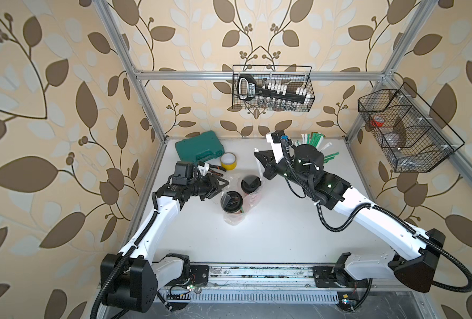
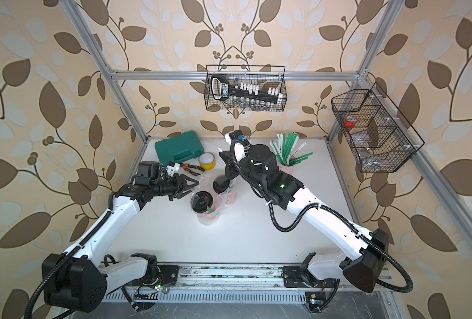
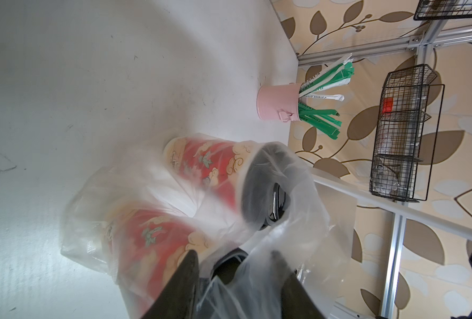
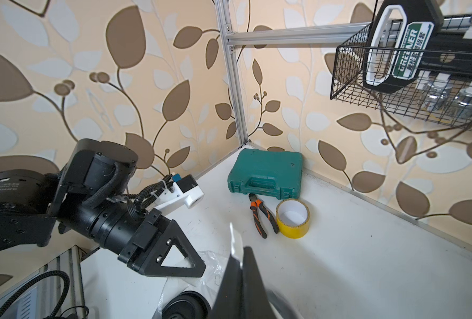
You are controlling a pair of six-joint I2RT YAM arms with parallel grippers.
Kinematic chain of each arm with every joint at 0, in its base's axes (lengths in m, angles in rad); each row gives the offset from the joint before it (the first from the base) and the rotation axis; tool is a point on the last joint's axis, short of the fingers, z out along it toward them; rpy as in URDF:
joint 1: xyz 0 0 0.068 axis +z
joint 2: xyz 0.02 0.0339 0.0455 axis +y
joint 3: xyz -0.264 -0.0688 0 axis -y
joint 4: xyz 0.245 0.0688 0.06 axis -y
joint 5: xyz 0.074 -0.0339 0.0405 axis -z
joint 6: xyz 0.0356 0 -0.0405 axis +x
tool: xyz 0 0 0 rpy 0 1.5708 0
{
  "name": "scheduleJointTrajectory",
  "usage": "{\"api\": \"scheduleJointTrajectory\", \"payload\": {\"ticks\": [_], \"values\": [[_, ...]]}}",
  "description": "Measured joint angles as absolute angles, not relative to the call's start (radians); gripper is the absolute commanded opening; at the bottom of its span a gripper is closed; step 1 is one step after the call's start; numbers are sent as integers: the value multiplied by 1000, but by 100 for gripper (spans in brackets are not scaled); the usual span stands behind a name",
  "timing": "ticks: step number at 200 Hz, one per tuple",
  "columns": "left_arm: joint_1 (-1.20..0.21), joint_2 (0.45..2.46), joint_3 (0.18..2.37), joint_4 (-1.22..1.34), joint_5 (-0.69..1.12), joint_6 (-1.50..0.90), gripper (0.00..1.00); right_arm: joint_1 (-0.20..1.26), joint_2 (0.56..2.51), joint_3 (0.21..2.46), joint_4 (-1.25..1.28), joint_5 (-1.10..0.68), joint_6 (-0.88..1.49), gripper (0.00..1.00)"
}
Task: Pack milk tea into plastic carrier bags
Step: Place the straw in the plastic carrier bag.
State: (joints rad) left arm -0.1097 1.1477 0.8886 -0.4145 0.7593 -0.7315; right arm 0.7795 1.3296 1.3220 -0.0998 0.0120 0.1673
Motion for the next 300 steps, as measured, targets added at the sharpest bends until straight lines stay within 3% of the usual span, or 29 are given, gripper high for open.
{"api": "scheduleJointTrajectory", "payload": {"ticks": [100, 265, 279, 293, 300], "values": [[-110, 1148, 889, -414, 759, -731, 43, 780, 1342, 1276, -63, 6, 194, 0], [-110, 1152, 889, -414, 759, -732, 42, 728, 1285, 991, 157, -63, 276, 0], [-110, 1154, 889, -414, 759, -732, 41, 723, 1285, 972, 160, -69, 276, 8], [-110, 1154, 889, -414, 759, -732, 41, 719, 1285, 963, 161, -72, 274, 23], [-110, 1154, 889, -414, 759, -732, 41, 717, 1285, 962, 161, -73, 273, 24]]}}
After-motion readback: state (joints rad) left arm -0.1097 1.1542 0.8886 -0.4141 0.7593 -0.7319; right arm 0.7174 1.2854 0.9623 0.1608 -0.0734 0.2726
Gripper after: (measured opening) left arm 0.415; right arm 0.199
